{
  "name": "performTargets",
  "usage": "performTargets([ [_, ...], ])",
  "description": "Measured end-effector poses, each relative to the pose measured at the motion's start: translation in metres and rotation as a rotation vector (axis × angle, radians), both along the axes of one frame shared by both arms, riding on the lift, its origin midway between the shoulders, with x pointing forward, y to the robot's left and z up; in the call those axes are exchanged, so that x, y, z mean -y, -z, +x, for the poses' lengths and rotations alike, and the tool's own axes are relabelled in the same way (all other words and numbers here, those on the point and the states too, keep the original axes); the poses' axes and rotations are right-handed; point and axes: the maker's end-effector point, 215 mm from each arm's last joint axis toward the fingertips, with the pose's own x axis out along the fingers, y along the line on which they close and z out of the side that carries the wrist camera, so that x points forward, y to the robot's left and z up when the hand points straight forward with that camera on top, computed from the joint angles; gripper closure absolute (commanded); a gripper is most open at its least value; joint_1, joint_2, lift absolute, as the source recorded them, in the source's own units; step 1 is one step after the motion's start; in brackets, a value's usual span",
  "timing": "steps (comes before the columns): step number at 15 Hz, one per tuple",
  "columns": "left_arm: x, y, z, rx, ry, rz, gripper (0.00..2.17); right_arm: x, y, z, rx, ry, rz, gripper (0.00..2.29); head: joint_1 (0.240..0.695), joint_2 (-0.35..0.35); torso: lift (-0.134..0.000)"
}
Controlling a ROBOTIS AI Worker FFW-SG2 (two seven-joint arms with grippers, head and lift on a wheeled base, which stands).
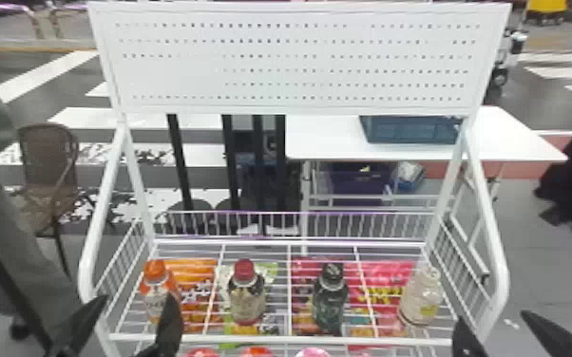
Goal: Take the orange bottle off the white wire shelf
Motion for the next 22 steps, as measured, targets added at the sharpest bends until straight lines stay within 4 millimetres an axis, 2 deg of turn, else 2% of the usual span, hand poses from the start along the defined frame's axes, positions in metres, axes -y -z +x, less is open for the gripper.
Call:
performTargets([
  [10, 0.001, 0.007, -0.001, -0.001, -0.001, 0.006, 0.13, -0.001, -0.001, -0.002, 0.002, -0.002, -0.007, 0.14, 0.499, 0.0, 0.0],
  [12, 0.0, 0.018, 0.001, -0.009, -0.003, 0.008, 0.13, -0.001, -0.001, -0.002, 0.002, -0.002, -0.007, 0.14, 0.499, 0.0, 0.0],
  [16, -0.002, 0.056, 0.011, -0.001, -0.012, 0.012, 0.13, 0.0, 0.001, -0.001, -0.001, -0.002, -0.009, 0.14, 0.499, 0.0, 0.0],
  [22, -0.012, 0.096, 0.045, 0.044, -0.023, 0.0, 0.13, 0.0, 0.002, -0.003, -0.005, 0.0, -0.012, 0.14, 0.499, 0.0, 0.0],
])
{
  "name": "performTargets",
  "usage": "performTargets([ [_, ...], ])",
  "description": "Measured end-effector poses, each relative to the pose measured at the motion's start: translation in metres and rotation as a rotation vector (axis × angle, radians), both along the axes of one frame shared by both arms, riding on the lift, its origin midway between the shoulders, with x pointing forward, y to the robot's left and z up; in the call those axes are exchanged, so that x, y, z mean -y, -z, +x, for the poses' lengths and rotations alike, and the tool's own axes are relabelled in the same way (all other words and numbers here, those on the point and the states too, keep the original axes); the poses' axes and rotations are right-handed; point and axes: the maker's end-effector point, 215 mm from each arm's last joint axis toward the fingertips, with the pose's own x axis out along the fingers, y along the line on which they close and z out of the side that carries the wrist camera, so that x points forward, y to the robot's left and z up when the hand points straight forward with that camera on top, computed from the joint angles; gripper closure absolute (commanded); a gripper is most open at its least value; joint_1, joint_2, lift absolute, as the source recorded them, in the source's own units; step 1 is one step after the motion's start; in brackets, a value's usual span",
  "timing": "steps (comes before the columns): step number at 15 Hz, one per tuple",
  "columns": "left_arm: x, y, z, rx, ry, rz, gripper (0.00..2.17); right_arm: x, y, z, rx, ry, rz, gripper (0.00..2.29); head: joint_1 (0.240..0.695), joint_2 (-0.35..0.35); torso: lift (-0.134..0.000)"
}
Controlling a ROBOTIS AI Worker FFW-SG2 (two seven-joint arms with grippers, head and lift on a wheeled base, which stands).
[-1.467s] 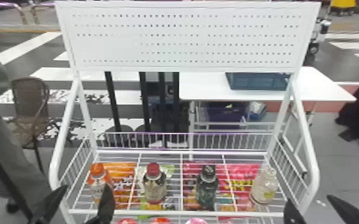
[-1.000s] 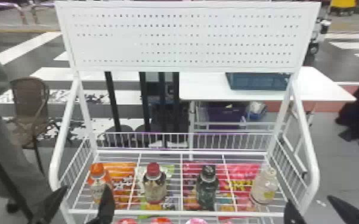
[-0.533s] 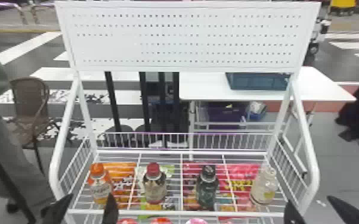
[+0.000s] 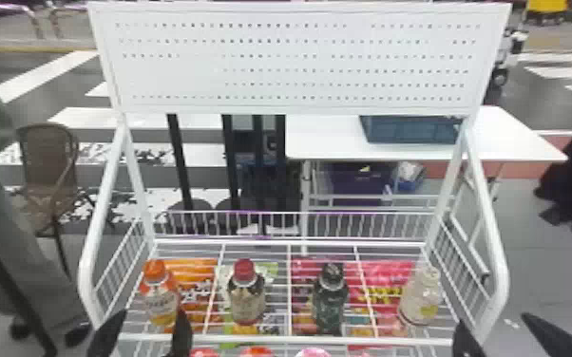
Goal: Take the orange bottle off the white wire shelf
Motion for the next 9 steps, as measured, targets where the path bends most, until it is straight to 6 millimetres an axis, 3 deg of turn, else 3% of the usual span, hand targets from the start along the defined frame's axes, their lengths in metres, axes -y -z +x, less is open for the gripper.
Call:
performTargets([
  [9, -0.02, 0.043, 0.045, -0.066, -0.023, -0.001, 0.13, 0.0, 0.0, -0.003, -0.002, 0.0, -0.003, 0.14, 0.499, 0.0, 0.0],
])
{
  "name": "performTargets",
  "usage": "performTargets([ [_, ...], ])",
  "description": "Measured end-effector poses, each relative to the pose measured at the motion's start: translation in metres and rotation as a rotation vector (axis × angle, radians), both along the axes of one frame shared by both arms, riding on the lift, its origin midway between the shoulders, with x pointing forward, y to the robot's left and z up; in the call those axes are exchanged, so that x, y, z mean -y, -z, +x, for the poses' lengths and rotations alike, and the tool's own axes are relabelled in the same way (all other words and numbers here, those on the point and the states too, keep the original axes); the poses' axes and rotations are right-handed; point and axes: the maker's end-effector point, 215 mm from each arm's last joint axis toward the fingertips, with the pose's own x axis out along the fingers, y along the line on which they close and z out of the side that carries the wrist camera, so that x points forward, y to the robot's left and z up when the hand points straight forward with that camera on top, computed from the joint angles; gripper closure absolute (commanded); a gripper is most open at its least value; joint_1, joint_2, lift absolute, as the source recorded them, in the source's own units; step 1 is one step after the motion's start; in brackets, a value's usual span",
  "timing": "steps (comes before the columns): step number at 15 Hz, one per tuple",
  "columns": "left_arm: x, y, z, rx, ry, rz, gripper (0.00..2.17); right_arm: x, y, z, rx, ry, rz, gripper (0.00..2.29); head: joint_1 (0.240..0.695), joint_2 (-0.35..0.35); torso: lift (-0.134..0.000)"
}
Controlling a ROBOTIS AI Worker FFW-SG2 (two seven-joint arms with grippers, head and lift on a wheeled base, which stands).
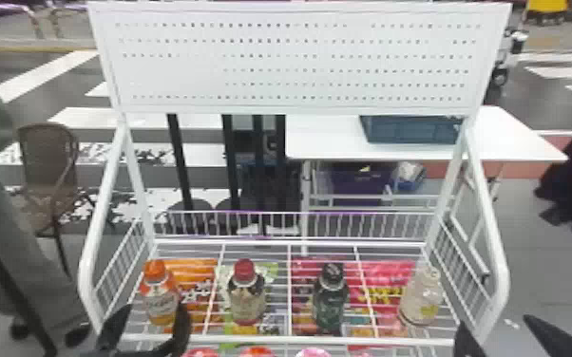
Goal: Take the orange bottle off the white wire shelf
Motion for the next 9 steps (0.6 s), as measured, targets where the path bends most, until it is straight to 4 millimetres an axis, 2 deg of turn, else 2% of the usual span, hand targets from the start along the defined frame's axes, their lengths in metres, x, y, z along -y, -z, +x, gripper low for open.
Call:
performTargets([
  [5, -0.007, -0.003, 0.02, 0.003, -0.011, -0.004, 0.13, 0.001, 0.002, -0.001, -0.004, 0.001, -0.004, 0.14, 0.499, 0.0, 0.0],
  [9, -0.006, -0.004, 0.029, 0.003, -0.002, -0.005, 0.14, 0.004, 0.002, -0.002, -0.006, 0.005, -0.009, 0.14, 0.499, 0.0, 0.0],
])
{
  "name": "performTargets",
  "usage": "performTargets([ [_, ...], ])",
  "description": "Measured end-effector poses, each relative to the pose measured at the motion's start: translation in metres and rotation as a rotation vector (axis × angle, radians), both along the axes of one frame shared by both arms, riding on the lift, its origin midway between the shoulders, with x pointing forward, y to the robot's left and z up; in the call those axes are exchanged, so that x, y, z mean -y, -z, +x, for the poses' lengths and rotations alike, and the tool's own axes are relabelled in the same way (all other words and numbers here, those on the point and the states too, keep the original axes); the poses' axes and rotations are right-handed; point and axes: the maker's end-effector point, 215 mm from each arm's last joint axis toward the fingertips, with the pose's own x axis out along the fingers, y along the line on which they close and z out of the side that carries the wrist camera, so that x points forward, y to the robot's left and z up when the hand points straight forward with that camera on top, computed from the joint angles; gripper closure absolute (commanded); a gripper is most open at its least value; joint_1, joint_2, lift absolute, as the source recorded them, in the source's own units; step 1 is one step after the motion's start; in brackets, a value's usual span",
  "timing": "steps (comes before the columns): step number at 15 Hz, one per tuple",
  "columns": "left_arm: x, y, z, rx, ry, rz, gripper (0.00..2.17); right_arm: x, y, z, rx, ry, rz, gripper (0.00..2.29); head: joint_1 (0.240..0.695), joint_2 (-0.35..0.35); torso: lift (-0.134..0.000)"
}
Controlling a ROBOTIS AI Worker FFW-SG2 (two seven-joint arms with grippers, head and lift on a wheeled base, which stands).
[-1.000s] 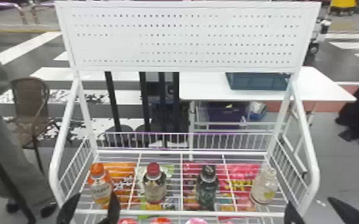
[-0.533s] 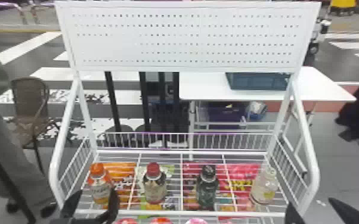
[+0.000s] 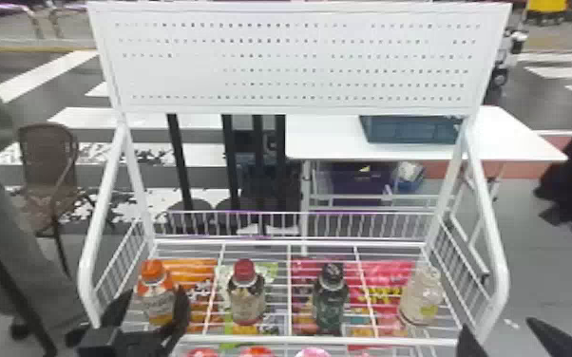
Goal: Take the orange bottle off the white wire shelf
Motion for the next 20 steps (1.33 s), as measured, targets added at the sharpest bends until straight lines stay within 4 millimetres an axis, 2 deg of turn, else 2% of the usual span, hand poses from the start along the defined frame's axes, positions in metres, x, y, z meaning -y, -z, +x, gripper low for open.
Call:
performTargets([
  [2, 0.0, 0.001, 0.001, -0.004, 0.002, -0.001, 0.16, 0.0, 0.0, 0.0, 0.0, 0.0, 0.0, 0.14, 0.499, 0.0, 0.0],
  [7, -0.001, 0.005, 0.002, -0.015, 0.005, -0.009, 0.55, 0.001, 0.0, -0.001, -0.002, 0.0, -0.001, 0.14, 0.499, 0.0, 0.0],
  [11, 0.004, 0.002, -0.005, -0.008, 0.012, -0.018, 0.55, 0.001, 0.001, -0.003, -0.005, -0.001, -0.002, 0.14, 0.499, 0.0, 0.0],
  [12, 0.006, -0.002, -0.007, -0.002, 0.016, -0.021, 0.71, 0.001, 0.001, -0.003, -0.005, -0.002, -0.002, 0.14, 0.499, 0.0, 0.0],
  [17, 0.011, -0.024, -0.017, 0.029, 0.019, -0.039, 0.72, -0.001, -0.001, -0.001, 0.0, -0.006, -0.005, 0.14, 0.499, 0.0, 0.0],
  [20, 0.025, -0.06, -0.033, 0.07, 0.041, -0.054, 0.71, 0.0, 0.0, 0.0, -0.002, -0.007, -0.006, 0.14, 0.499, 0.0, 0.0],
])
